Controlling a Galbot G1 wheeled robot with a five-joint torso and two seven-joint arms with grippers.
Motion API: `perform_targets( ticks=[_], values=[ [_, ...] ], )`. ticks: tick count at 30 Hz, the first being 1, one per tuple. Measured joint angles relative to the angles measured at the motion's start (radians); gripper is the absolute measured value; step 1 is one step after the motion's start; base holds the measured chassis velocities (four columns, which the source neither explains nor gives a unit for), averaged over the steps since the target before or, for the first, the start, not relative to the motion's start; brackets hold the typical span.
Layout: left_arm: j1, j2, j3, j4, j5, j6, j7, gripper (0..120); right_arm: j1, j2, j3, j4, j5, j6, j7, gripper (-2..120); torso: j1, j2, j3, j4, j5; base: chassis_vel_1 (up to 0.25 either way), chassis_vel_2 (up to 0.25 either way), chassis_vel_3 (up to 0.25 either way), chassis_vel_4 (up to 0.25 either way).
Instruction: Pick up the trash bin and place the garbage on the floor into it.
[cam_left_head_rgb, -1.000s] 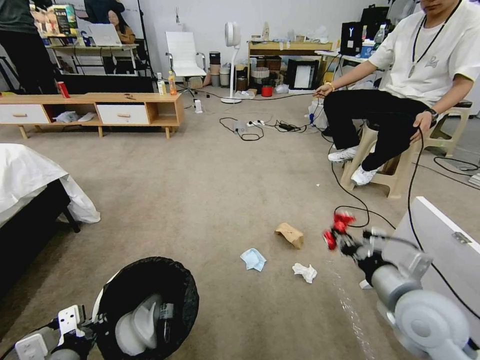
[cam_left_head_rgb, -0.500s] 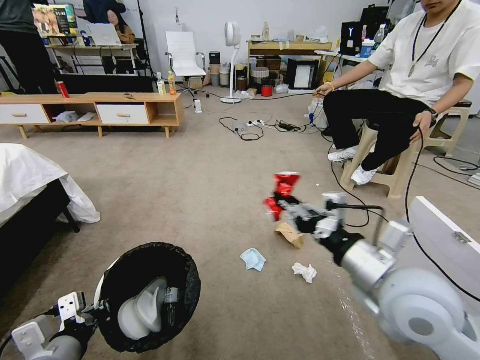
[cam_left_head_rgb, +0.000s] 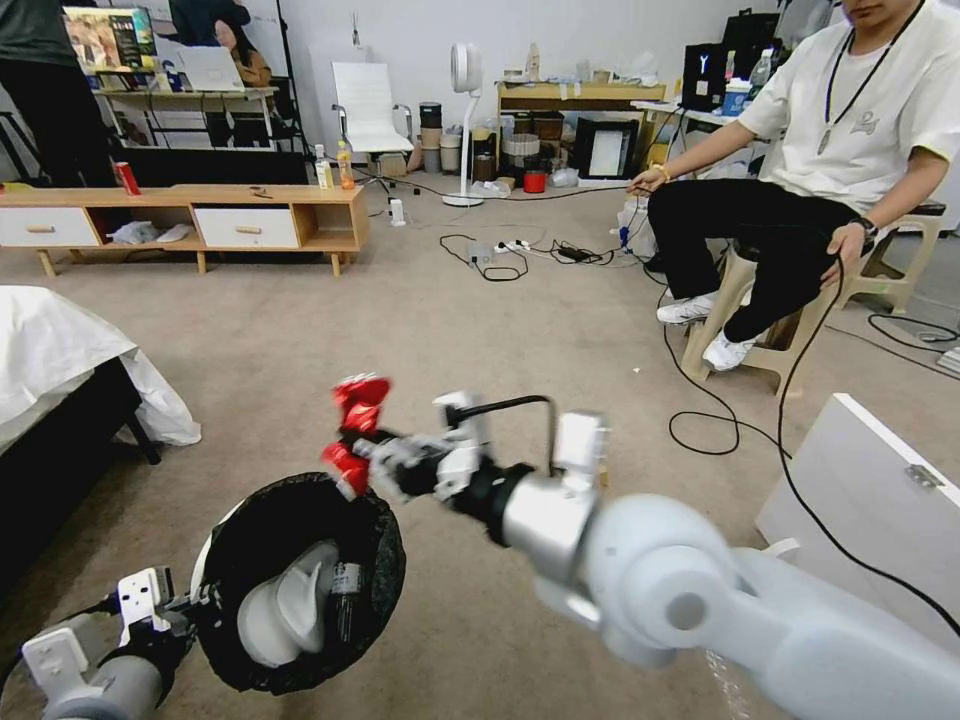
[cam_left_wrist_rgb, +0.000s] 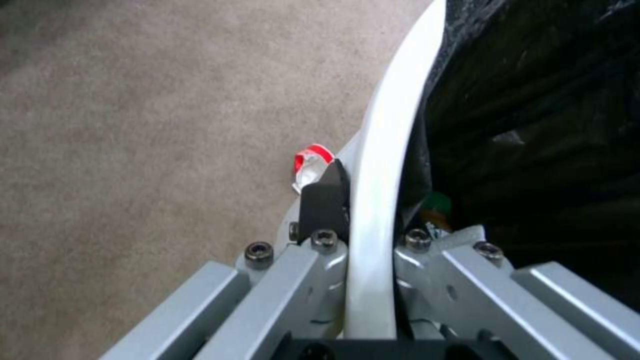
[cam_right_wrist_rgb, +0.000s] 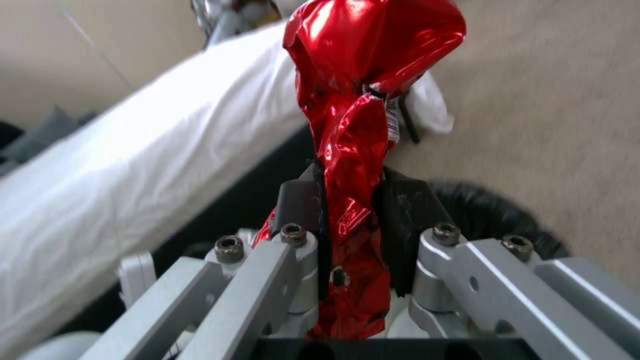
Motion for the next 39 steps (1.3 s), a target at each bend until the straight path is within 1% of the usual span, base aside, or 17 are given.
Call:
perform_targets(
  ticks=[1, 2, 4, 12, 18, 29, 39],
  values=[
    [-0.001, 0.001, 0.0, 0.0, -0.001, 0.0, 0.0, 2, 0.011, 0.019, -0.027, -0.011, 0.009, -0.01, 0.015, 15, 0.0, 0.0, 0.0, -0.0002, 0.0001, 0.0, 0.0, 0.0, 0.0],
    [-0.001, 0.001, 0.0, 0.0, -0.001, 0.0, 0.0, 2, 0.011, 0.019, -0.027, -0.011, 0.009, -0.01, 0.015, 15, 0.0, 0.0, 0.0, -0.0002, 0.0001, 0.0, 0.0, 0.0, 0.0],
    [-0.004, 0.003, 0.0, 0.0, -0.004, 0.0, -0.001, 2, 0.019, 0.05, -0.063, -0.03, 0.018, -0.03, 0.04, 15, 0.0, 0.0, 0.0, 0.0001, 0.0001, 0.0, 0.0, 0.0, 0.0],
    [-0.009, 0.011, -0.001, 0.001, -0.012, 0.0, -0.003, 2, 0.022, 0.076, -0.125, -0.065, 0.004, -0.063, 0.074, 15, 0.0, 0.0, 0.0, -0.0001, 0.0002, 0.0, 0.0, 0.0, 0.0],
    [-0.01, 0.007, 0.0, 0.001, -0.013, 0.0, -0.003, 2, 0.027, 0.099, -0.151, -0.077, 0.0, -0.077, 0.102, 15, 0.0, 0.0, 0.0, 0.0, 0.0003, 0.0, 0.0, 0.0, 0.0],
    [0.0, -0.003, 0.0, -0.008, -0.011, 0.0, -0.002, 2, -0.014, 0.094, -0.162, -0.11, -0.047, -0.096, 0.132, 15, 0.0, 0.0, 0.0, 0.0, 0.0003, 0.0, 0.0, 0.0, 0.0],
    [0.003, -0.007, 0.004, -0.008, -0.01, 0.0, 0.004, 2, -0.046, 0.092, -0.162, -0.162, -0.087, -0.098, 0.128, 15, 0.0, 0.0, 0.0, 0.0, 0.0003, 0.0, 0.0, 0.0, 0.0]
  ],
)
